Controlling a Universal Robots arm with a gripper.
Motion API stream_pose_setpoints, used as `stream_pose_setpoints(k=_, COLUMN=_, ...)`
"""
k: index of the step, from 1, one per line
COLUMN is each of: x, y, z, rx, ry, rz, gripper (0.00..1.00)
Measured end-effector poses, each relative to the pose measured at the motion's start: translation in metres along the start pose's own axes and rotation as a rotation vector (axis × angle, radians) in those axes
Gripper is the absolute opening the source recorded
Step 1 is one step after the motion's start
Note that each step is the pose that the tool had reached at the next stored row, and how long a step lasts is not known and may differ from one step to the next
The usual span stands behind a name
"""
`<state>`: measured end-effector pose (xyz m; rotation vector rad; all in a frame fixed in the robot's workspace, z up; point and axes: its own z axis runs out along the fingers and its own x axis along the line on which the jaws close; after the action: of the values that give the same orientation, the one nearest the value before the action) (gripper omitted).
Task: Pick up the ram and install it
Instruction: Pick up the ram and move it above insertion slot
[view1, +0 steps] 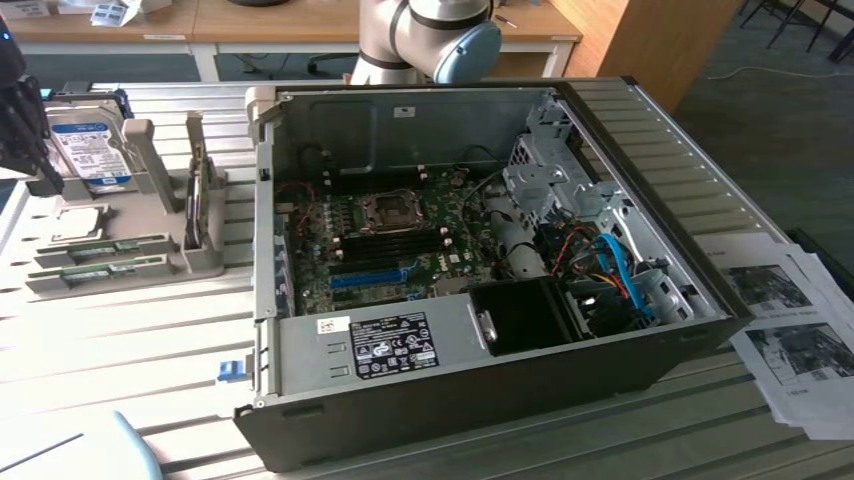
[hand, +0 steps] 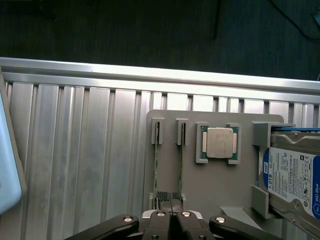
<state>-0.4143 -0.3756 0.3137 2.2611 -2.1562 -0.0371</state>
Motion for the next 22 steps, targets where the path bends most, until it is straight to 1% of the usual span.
stream_pose_setpoints(k=4, x=0.0, y=-0.0001, z=0.003, rx=0.0, ry=0.0001, rz=0.0, gripper=0.09)
stream_pose_setpoints(k=9, x=0.0, y=-0.0003, z=0.0092, rx=-0.0001, ry=0.0001, rz=0.0, gripper=0.09)
stream_pose_setpoints(k=22, x=0.0, y=-0.0009, z=0.0323, rx=-0.0001, ry=0.0001, rz=0.0, gripper=0.09)
